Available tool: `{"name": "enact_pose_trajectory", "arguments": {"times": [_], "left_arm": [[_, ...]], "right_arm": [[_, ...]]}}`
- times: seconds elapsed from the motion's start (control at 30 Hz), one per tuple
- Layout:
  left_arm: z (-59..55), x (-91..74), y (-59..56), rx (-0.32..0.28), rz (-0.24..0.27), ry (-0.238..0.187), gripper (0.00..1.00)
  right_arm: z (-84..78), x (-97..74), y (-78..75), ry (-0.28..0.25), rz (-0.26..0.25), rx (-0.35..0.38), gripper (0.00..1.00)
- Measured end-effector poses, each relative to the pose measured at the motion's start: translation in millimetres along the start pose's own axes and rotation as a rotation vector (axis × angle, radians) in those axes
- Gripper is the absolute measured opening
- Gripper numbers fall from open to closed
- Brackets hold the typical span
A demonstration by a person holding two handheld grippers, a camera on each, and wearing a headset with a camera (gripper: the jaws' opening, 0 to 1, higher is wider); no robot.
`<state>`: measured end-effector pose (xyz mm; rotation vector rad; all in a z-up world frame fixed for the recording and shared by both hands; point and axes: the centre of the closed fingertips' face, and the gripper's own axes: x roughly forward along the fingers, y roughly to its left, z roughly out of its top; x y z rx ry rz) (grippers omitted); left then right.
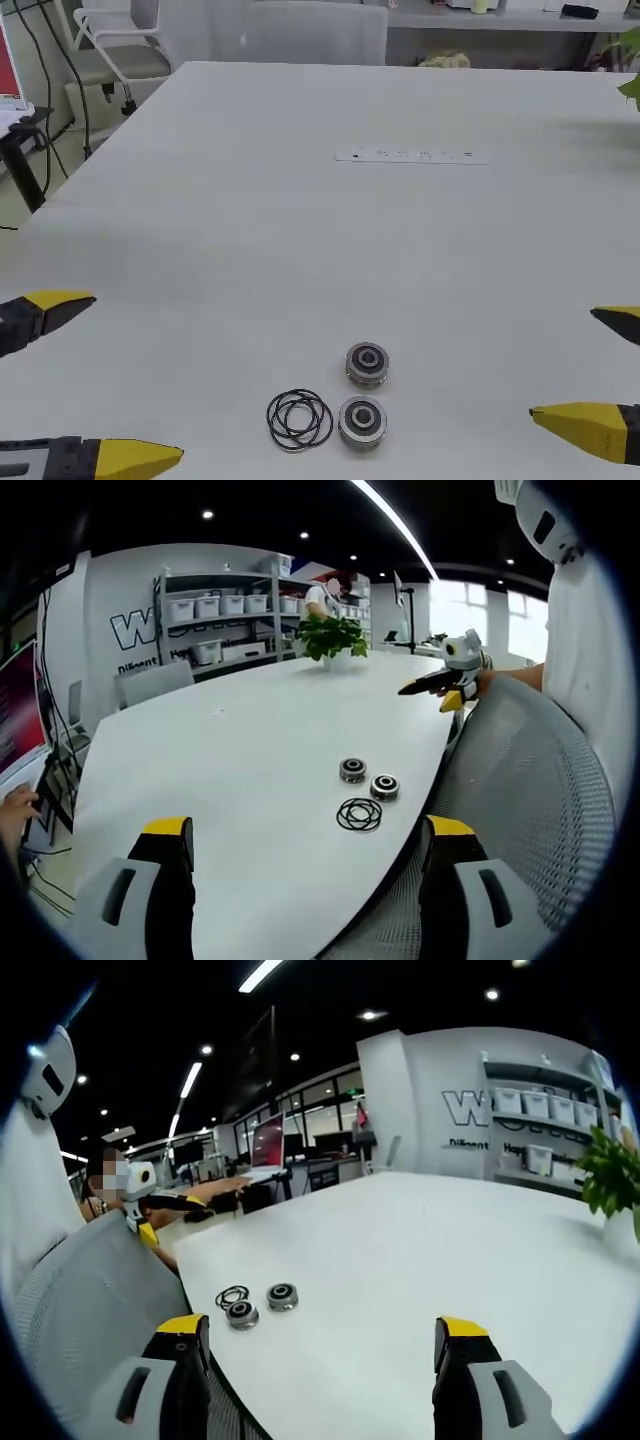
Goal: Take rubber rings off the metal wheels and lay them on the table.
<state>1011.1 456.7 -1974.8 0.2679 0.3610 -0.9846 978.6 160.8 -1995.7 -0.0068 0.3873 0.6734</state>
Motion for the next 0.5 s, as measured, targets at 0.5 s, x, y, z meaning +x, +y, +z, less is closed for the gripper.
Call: {"name": "enact_pose_trajectory", "arguments": {"times": [0.5], "left_arm": [[-3.5, -1.5, 4.2, -0.036, 0.015, -0.013, 0.92]], "right_arm": [[-33.7, -0.8, -0.2, 0.076, -0.014, 0.043, 0.92]]}}
